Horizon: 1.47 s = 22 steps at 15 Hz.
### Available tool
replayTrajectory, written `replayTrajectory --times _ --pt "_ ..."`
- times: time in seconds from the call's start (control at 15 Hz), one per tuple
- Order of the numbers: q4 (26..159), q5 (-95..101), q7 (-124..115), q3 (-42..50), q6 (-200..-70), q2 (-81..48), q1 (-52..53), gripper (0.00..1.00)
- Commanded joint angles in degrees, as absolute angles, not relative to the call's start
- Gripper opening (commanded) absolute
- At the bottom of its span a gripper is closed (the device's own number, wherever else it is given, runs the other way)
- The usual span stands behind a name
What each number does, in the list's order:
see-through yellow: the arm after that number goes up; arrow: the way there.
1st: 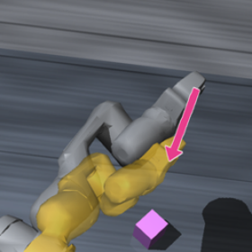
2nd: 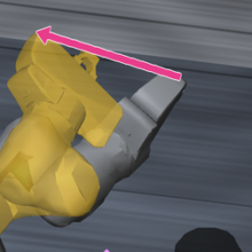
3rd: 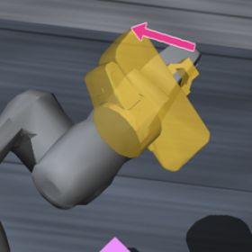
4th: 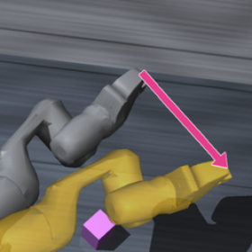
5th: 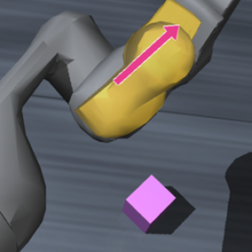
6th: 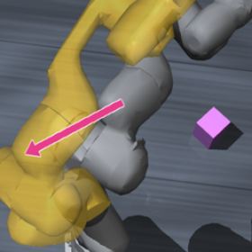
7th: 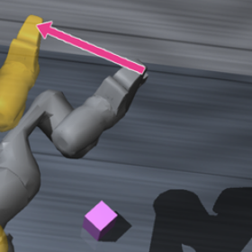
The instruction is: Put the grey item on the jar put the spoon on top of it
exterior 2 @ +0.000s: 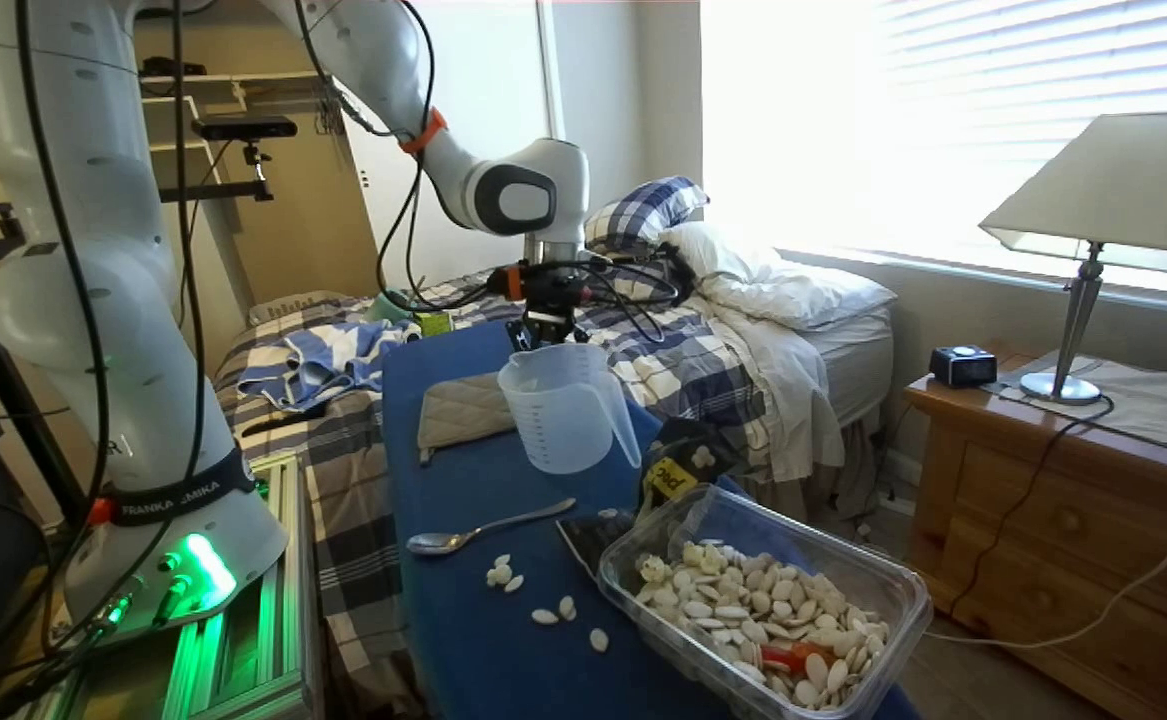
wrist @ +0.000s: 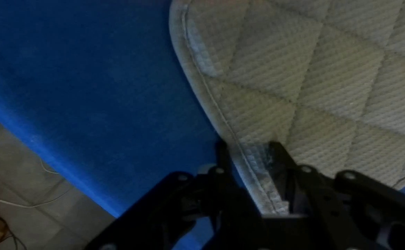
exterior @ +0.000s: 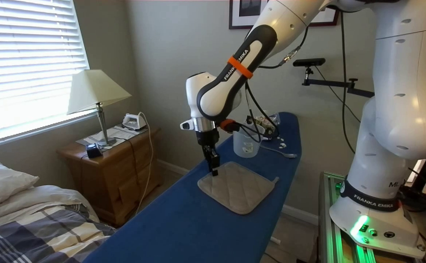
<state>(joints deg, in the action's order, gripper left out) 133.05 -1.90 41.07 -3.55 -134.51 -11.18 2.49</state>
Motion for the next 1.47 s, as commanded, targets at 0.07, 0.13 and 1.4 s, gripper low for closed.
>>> replayTrajectory --times 0.07,0.13,1.4 --pt "131.90 -3.88 42.41 -4.65 -132.85 -10.86 0.59 0.01" --pt "131.76 -3.87 42.18 -4.55 -132.92 -10.85 0.41 0.00" --pt "128.79 -8.71 27.29 -2.40 -121.94 6.16 1.01 0.01"
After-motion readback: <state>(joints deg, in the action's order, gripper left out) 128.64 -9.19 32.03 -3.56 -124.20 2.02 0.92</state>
